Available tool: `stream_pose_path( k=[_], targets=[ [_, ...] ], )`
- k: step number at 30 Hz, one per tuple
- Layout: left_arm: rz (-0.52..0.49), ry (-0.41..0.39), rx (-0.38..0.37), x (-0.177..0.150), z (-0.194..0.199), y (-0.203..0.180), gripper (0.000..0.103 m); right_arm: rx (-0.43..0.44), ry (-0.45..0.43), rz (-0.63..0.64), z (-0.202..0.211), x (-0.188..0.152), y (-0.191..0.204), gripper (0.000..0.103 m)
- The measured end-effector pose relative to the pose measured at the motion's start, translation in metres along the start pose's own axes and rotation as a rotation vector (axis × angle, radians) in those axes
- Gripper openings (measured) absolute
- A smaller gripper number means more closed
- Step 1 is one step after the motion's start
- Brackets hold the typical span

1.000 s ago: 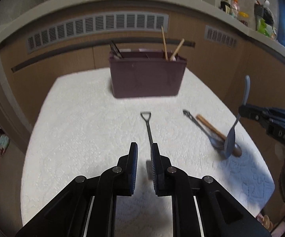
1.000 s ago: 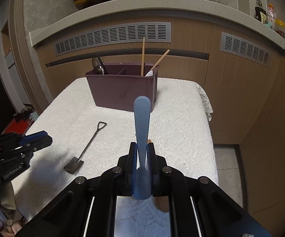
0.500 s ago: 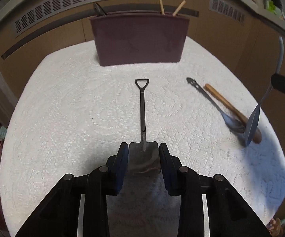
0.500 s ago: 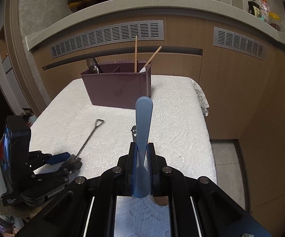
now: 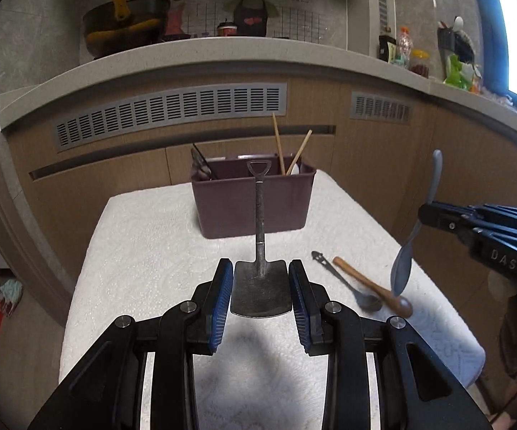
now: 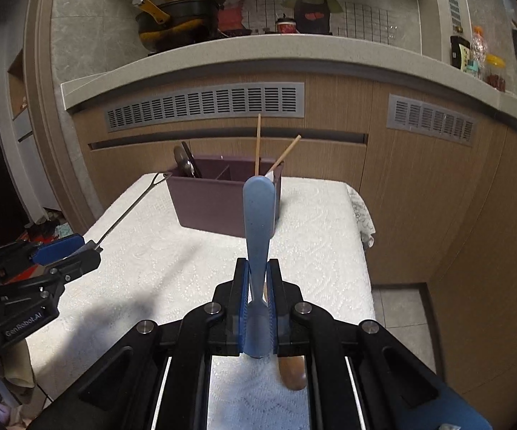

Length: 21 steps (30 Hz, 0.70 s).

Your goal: Organize utensils

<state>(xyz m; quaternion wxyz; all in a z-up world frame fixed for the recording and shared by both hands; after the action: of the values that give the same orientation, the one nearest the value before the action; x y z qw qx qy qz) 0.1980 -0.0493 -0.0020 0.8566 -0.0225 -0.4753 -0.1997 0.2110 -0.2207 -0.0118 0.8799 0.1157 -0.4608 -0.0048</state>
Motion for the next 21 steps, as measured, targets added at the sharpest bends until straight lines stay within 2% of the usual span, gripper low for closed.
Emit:
stream_pose_path(
  k=[6,11,17,19,21],
  targets=[
    [-0.006,0.025,-0.034,-0.002,0.006,-0.002,0.033,-0.007,0.011,0.006,-0.002,-0.002,0.000,0.009],
    [-0.054,0.132,-0.085,-0.023,0.002,-0.010,0.033,-0.007,0.008,0.005,0.000,-0.002,-0.001,0.009],
    [-0.105,0.174,-0.094,-0.034,0.014,-0.012,0.033,0.007,0.031,-0.009,-0.005,-0.004,-0.001,0.009],
    [-0.135,0.194,-0.098,-0.032,0.015,-0.013,0.032,0.009,0.047,-0.016,-0.009,-0.006,-0.002,0.009],
    [-0.177,0.189,-0.070,-0.027,0.018,-0.013,0.024,0.008,0.045,-0.020,-0.009,-0.006,-0.003,0.009]
  ],
)
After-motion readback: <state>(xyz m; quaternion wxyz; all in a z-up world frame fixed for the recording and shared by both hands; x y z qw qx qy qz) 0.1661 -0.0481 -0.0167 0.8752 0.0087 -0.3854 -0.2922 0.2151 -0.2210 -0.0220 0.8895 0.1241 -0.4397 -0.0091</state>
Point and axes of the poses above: each gripper's, at about its wrist camera, not at the fingertips, and z roughly against the way its jaws point, y to its left, x to its top, the point moved 6 cm from there along -z, roughly the way its jaws point, and after that the axes turned 12 degrees about -z, right-handed, at the moved point
